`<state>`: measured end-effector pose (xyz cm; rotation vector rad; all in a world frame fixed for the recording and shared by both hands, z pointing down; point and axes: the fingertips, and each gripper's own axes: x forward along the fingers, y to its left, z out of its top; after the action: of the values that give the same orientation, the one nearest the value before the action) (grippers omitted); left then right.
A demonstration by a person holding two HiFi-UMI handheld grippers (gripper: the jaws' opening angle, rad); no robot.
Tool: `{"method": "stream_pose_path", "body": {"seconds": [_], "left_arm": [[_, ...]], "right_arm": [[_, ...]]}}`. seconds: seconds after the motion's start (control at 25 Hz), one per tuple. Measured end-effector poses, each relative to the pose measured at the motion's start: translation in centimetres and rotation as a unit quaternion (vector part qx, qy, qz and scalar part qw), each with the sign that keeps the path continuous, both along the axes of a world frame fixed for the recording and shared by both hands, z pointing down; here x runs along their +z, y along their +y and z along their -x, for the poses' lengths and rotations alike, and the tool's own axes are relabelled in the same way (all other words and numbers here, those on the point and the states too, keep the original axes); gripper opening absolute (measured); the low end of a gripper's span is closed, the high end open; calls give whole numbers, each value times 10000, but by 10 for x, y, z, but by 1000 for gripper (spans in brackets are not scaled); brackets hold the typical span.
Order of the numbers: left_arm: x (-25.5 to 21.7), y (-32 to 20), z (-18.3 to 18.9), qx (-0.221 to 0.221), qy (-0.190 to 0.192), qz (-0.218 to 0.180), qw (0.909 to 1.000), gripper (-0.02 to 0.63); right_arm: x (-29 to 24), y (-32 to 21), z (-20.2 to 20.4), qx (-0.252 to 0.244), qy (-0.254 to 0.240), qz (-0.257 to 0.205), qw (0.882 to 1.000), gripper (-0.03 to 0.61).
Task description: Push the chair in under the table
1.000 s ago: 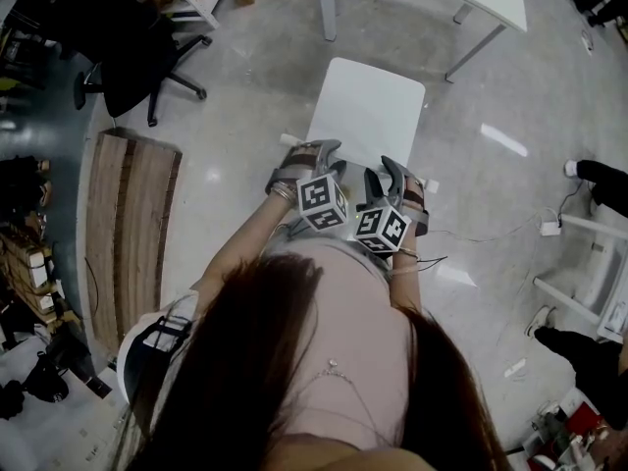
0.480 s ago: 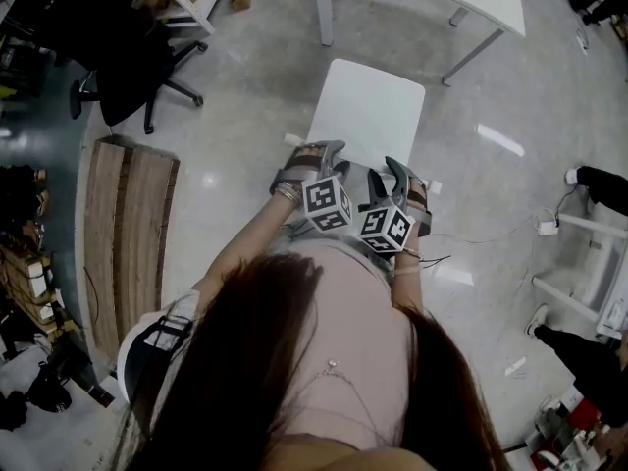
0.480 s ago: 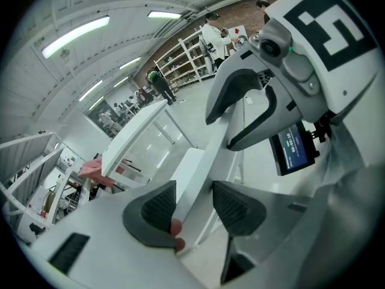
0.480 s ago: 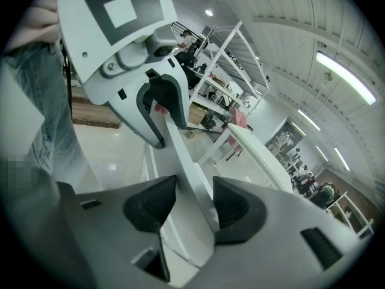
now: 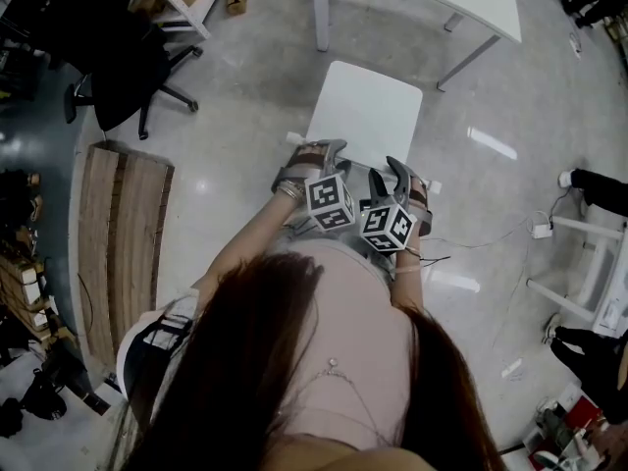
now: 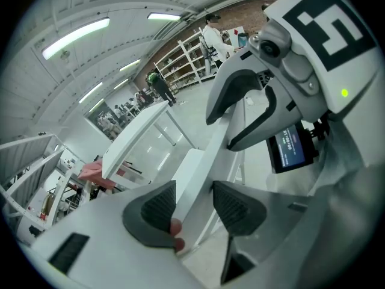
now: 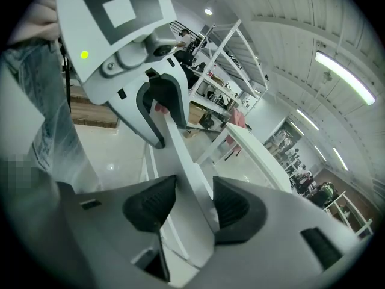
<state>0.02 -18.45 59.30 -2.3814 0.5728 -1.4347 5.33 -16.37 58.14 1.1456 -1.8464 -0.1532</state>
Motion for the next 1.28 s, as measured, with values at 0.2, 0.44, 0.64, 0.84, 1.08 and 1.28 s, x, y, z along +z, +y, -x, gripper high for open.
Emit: {"method": "stream_pose_path", "body": {"seconds": [0.2,0.44,0.64,0.84,1.08,1.28], "left_arm": [[0,-9,0,22,9,9,10000,193],[-1,-17,-6,26,3,-80,10000,193],[2,-23,-11,-7,-21,-23,10000,195],[-1,-30,-13,-25,-3,-21,10000,196],[-3,-40,-15,-37,8,-33,10000,199],[0,-49,-21,-47,-12,-13,10000,199]], "right_arm": [[-1,-9,0,-15,16,-13,10000,202],[0,-17,-6,-11,-9,39,10000,203],[1,-24,-10,-39,-7,-13,10000,203],[-2,-30,-13,-38,16,-62,10000,204],[-4,-39,-15,-43,22,-99,9999,203],[-1,-48,-21,-55,13,-95,9999,203]]}}
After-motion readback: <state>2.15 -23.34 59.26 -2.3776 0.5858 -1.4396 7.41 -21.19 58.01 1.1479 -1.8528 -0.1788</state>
